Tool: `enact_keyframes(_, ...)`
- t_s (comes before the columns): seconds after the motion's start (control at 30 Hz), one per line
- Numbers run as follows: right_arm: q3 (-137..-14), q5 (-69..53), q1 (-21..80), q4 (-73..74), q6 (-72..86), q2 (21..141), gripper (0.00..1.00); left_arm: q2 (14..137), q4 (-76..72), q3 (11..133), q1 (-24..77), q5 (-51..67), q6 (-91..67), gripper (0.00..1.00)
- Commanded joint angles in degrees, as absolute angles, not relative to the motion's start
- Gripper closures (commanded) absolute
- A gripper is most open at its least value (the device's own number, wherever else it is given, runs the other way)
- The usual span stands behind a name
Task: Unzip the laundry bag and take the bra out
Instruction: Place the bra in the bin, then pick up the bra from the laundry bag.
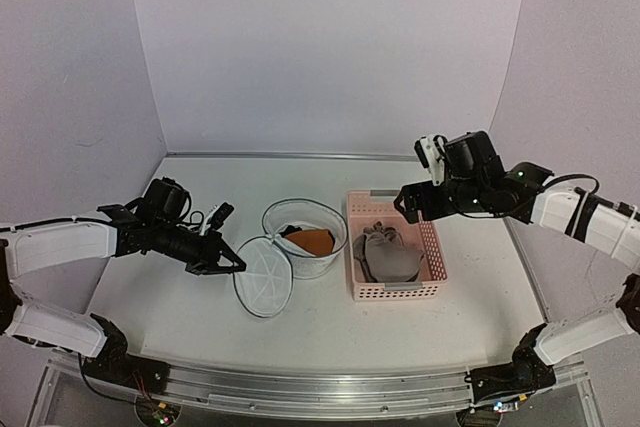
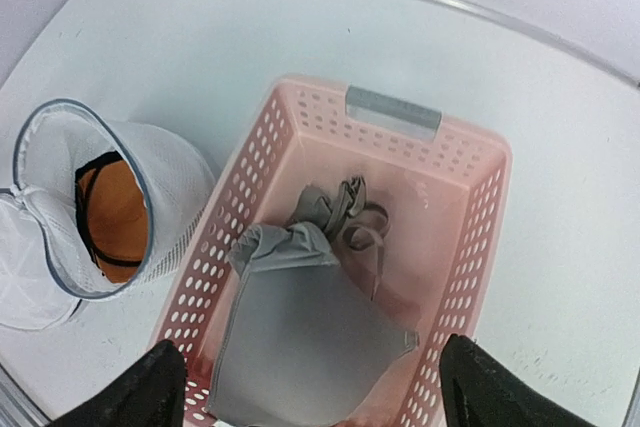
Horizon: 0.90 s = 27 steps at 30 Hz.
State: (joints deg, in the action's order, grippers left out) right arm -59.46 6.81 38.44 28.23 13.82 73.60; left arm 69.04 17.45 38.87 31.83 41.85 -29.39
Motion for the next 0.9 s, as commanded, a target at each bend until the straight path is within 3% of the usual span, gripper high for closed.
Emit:
enact_keyframes(0.0,-61.77,5.45,38.58,21.59,13.17,70.9,0.03,68.11,14.98,39.86,31.55,42.4,-28.21,1.0)
enact_keyframes(0.27,-67.46,-19.16,38.63,18.6,11.76,77.89,0.02,67.15,14.93,38.95,31.56,41.73,-28.39,1.0)
enact_keyframes(0.53,-74.69,-19.97,46.14,17.49,11.78,88.36,0.04,67.59,14.84,37.28,31.63,40.82,-29.14,1.0)
enact_keyframes(0.87,-87.33,-14.68,49.78,20.59,14.74,105.18,0.31,65.98,15.1,34.54,32.25,40.43,-31.49,1.0)
